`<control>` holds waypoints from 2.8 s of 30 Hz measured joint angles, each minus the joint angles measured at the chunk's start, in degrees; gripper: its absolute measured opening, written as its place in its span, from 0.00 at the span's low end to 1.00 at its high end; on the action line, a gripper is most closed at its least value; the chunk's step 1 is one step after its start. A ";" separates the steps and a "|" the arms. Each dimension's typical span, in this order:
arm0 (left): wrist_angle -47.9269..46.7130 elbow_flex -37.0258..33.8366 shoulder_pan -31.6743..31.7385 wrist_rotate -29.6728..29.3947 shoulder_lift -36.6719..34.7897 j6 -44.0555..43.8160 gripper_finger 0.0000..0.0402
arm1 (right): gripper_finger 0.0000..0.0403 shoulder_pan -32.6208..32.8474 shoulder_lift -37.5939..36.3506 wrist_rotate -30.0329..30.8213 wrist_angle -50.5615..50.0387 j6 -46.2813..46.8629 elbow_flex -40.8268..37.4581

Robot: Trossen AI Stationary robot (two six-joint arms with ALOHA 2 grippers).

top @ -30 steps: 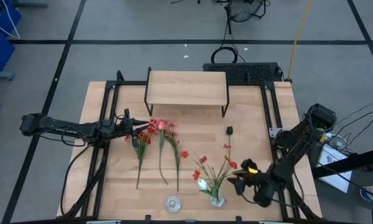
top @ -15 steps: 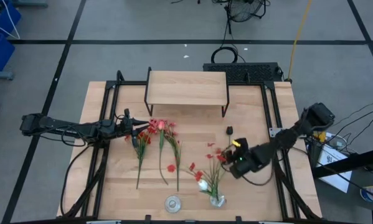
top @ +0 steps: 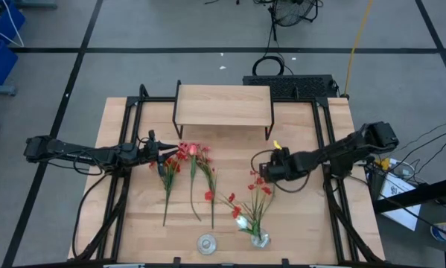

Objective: Pick and place flowers into a vace then onto a shelf
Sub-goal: Put the black flower into the right transparent vase

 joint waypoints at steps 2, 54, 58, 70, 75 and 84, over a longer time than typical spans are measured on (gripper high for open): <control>0.00 0.00 0.02 0.00 0.00 -0.01 0.20 | 0.45 -1.61 -0.02 -2.54 0.83 -2.59 -0.35; 0.28 0.00 0.02 -0.04 0.00 0.01 0.20 | 0.01 0.79 -18.21 -1.13 7.12 -11.59 -9.07; 0.28 0.00 0.00 -0.04 0.02 -0.01 0.20 | 0.00 4.80 -23.63 4.02 4.88 -11.43 -9.03; 0.23 0.00 0.01 -0.04 0.01 -0.01 0.20 | 0.00 20.66 -35.01 17.06 4.47 -16.54 -8.96; 0.02 0.00 0.01 -0.04 0.01 0.00 0.20 | 0.00 27.57 -37.07 22.55 13.61 -22.57 -8.96; 0.02 0.00 0.02 -0.02 0.02 0.01 0.20 | 0.00 39.20 -34.44 32.11 57.22 -67.92 -8.93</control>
